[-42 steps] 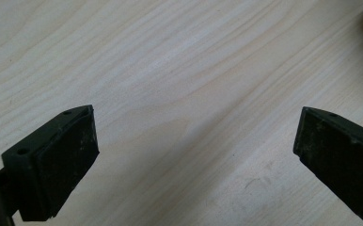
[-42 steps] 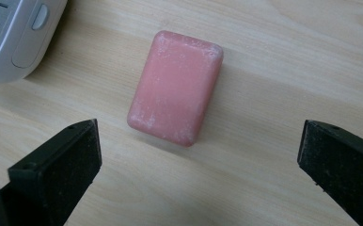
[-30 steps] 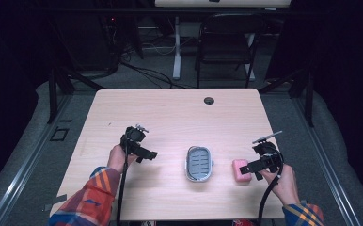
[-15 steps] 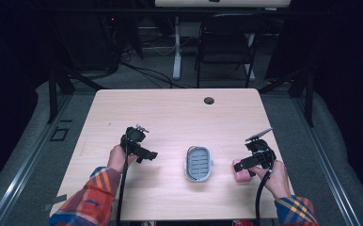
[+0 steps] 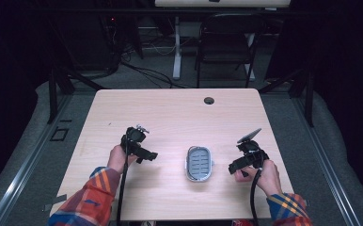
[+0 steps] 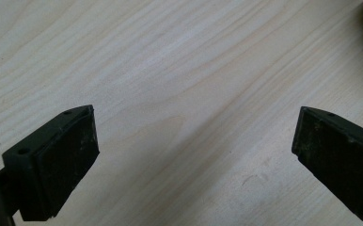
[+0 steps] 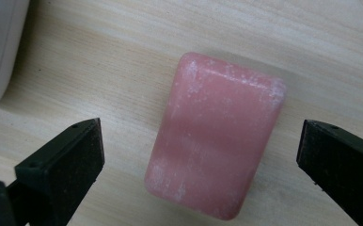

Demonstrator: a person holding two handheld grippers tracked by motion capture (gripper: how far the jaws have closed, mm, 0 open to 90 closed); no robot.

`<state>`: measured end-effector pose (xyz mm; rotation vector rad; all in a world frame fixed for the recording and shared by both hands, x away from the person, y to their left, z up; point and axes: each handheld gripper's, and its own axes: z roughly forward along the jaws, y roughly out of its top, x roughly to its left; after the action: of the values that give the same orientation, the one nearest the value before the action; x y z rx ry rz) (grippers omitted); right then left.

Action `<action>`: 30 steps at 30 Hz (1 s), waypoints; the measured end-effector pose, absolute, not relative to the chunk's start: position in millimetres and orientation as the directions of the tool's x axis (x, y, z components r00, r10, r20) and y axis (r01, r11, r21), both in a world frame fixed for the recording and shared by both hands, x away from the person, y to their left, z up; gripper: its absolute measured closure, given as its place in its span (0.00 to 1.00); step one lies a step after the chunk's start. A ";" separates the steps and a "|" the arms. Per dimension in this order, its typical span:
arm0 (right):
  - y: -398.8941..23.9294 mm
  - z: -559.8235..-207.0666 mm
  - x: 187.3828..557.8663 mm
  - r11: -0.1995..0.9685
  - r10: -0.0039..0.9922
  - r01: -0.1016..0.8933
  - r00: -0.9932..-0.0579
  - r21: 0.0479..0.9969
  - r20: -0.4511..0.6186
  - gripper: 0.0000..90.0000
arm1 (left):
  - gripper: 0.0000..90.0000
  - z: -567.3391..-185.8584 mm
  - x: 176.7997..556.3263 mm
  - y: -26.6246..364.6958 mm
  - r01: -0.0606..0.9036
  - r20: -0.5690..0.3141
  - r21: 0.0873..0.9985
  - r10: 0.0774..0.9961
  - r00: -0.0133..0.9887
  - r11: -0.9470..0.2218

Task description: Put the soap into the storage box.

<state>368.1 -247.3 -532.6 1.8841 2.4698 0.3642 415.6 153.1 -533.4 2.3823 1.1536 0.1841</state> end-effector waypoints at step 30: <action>-240.4 -542.8 372.7 0.271 0.959 0.956 -0.279 0.116 0.055 0.29 | 0.02 -533.3 414.8 152.3 0.701 -0.083 0.473 0.765 0.638 -0.533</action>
<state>372.7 -240.4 -542.8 1.8707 2.4840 0.1958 414.8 152.3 -533.3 2.3908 1.1498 0.1838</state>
